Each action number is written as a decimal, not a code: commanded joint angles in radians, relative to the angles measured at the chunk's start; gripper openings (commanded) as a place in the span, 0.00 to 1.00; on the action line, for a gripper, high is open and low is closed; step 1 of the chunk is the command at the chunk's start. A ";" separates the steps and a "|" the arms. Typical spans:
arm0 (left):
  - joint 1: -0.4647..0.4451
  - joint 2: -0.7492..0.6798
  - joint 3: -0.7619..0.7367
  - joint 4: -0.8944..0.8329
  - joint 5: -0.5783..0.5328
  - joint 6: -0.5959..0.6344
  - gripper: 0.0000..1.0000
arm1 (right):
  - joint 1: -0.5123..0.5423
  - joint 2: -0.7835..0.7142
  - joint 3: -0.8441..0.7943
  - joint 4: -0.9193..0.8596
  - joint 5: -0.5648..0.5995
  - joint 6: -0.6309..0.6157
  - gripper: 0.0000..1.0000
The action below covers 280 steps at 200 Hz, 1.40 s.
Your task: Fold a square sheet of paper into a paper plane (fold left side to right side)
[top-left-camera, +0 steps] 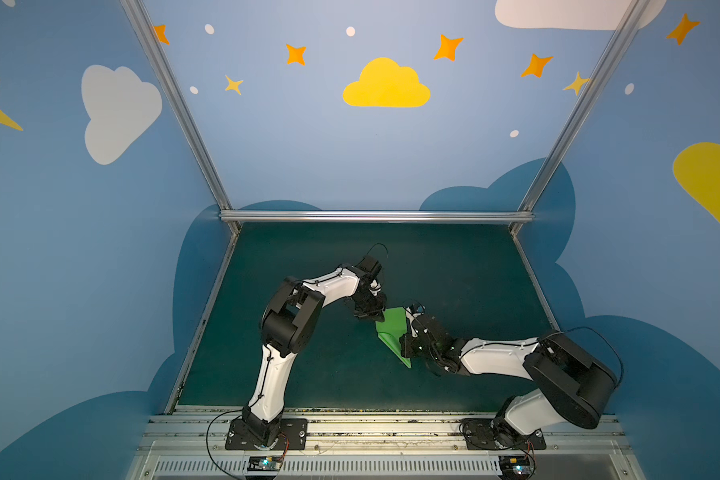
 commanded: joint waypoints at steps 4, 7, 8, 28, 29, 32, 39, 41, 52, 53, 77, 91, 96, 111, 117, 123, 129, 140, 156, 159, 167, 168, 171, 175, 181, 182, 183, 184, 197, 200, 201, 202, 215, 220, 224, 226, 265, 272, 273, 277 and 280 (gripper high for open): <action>0.018 -0.096 0.003 -0.005 0.004 -0.030 0.04 | -0.003 0.046 -0.037 -0.103 0.001 0.030 0.00; 0.017 -0.106 -0.005 0.002 0.007 -0.036 0.04 | -0.003 0.046 -0.037 -0.104 0.001 0.030 0.00; 0.017 -0.110 -0.009 0.005 0.009 -0.038 0.04 | -0.003 0.046 -0.038 -0.105 0.000 0.030 0.00; 0.010 -0.176 -0.098 0.070 0.039 -0.084 0.04 | -0.003 0.049 -0.042 -0.107 0.000 0.036 0.00; 0.009 -0.179 -0.100 0.074 0.039 -0.086 0.04 | -0.003 0.049 -0.043 -0.107 0.001 0.036 0.00; 0.007 -0.189 -0.116 0.086 0.040 -0.093 0.04 | -0.003 0.049 -0.043 -0.106 0.000 0.037 0.00; -0.001 -0.212 -0.148 0.108 0.042 -0.106 0.04 | -0.003 0.049 -0.046 -0.111 -0.001 0.039 0.00; -0.004 -0.219 -0.161 0.115 0.041 -0.111 0.04 | -0.002 0.049 -0.046 -0.111 -0.001 0.038 0.00; -0.021 -0.256 -0.214 0.155 0.045 -0.140 0.04 | -0.003 0.048 -0.048 -0.113 -0.001 0.039 0.00; -0.023 -0.260 -0.221 0.160 0.046 -0.142 0.04 | -0.003 0.047 -0.048 -0.113 -0.001 0.039 0.00; -0.075 -0.312 -0.322 0.243 0.035 -0.209 0.04 | -0.003 0.047 -0.051 -0.118 -0.001 0.040 0.00; -0.104 -0.321 -0.368 0.292 0.023 -0.251 0.04 | -0.003 0.048 -0.050 -0.120 -0.001 0.040 0.00; -0.116 -0.324 -0.382 0.316 0.017 -0.267 0.04 | -0.003 0.048 -0.049 -0.121 -0.001 0.041 0.00; -0.143 -0.327 -0.411 0.365 0.003 -0.303 0.04 | -0.002 0.049 -0.048 -0.123 -0.001 0.041 0.00; -0.152 -0.326 -0.417 0.381 -0.002 -0.314 0.04 | -0.002 0.048 -0.049 -0.123 -0.001 0.040 0.00; -0.161 -0.325 -0.423 0.397 -0.004 -0.323 0.04 | -0.003 0.050 -0.048 -0.123 -0.001 0.040 0.00; -0.169 -0.321 -0.424 0.406 -0.007 -0.331 0.04 | -0.003 0.049 -0.049 -0.123 -0.001 0.041 0.00; -0.180 -0.319 -0.427 0.423 -0.017 -0.342 0.04 | -0.003 0.050 -0.048 -0.123 -0.002 0.041 0.00; -0.188 -0.311 -0.436 0.446 -0.022 -0.356 0.04 | -0.003 0.049 -0.049 -0.123 -0.002 0.042 0.00; -0.189 -0.309 -0.437 0.449 -0.022 -0.359 0.04 | -0.002 0.049 -0.050 -0.123 -0.002 0.042 0.00; -0.192 -0.302 -0.438 0.456 -0.024 -0.363 0.04 | -0.003 0.049 -0.051 -0.122 -0.003 0.042 0.00; -0.193 -0.301 -0.438 0.457 -0.024 -0.364 0.04 | -0.003 0.049 -0.051 -0.122 -0.002 0.042 0.00; -0.194 -0.299 -0.439 0.460 -0.024 -0.366 0.04 | -0.003 0.050 -0.052 -0.123 -0.002 0.042 0.00; -0.195 -0.295 -0.441 0.463 -0.024 -0.367 0.04 | -0.003 0.050 -0.052 -0.122 -0.003 0.042 0.00; -0.199 -0.288 -0.441 0.466 -0.023 -0.369 0.04 | -0.002 0.050 -0.053 -0.122 -0.002 0.042 0.00; -0.198 -0.286 -0.442 0.467 -0.024 -0.369 0.04 | -0.002 0.050 -0.053 -0.122 -0.002 0.042 0.00; -0.199 -0.286 -0.442 0.467 -0.024 -0.369 0.04 | -0.002 0.050 -0.053 -0.122 -0.004 0.041 0.00; -0.200 -0.285 -0.441 0.467 -0.022 -0.369 0.04 | -0.003 0.050 -0.053 -0.122 -0.004 0.042 0.00; -0.204 -0.273 -0.446 0.473 -0.026 -0.372 0.04 | -0.003 0.050 -0.054 -0.119 -0.004 0.044 0.00; -0.205 -0.271 -0.448 0.477 -0.027 -0.373 0.04 | -0.003 0.051 -0.054 -0.119 -0.004 0.044 0.00; -0.205 -0.270 -0.449 0.478 -0.027 -0.373 0.04 | -0.003 0.051 -0.054 -0.119 -0.004 0.044 0.00; -0.205 -0.270 -0.449 0.479 -0.027 -0.373 0.04 | -0.003 0.051 -0.054 -0.119 -0.004 0.044 0.00; -0.207 -0.263 -0.458 0.487 -0.029 -0.375 0.04 | -0.002 0.053 -0.054 -0.119 -0.005 0.044 0.00; -0.206 -0.259 -0.463 0.488 -0.031 -0.374 0.04 | -0.002 0.053 -0.053 -0.119 -0.005 0.044 0.00; -0.206 -0.260 -0.467 0.490 -0.033 -0.373 0.04 | -0.003 0.053 -0.053 -0.119 -0.005 0.044 0.00; -0.207 -0.260 -0.468 0.490 -0.035 -0.373 0.04 | -0.002 0.052 -0.053 -0.118 -0.005 0.044 0.00; -0.205 -0.260 -0.513 0.499 -0.057 -0.366 0.04 | -0.003 0.055 -0.053 -0.121 -0.005 0.044 0.00; -0.204 -0.260 -0.523 0.503 -0.059 -0.366 0.04 | -0.003 0.056 -0.053 -0.122 -0.005 0.043 0.00; -0.204 -0.260 -0.524 0.504 -0.059 -0.366 0.04 | -0.002 0.055 -0.053 -0.122 -0.005 0.044 0.00; -0.204 -0.263 -0.529 0.505 -0.060 -0.366 0.04 | -0.003 0.054 -0.053 -0.123 -0.005 0.043 0.00; -0.204 -0.262 -0.532 0.505 -0.062 -0.366 0.04 | -0.003 0.054 -0.054 -0.123 -0.005 0.042 0.00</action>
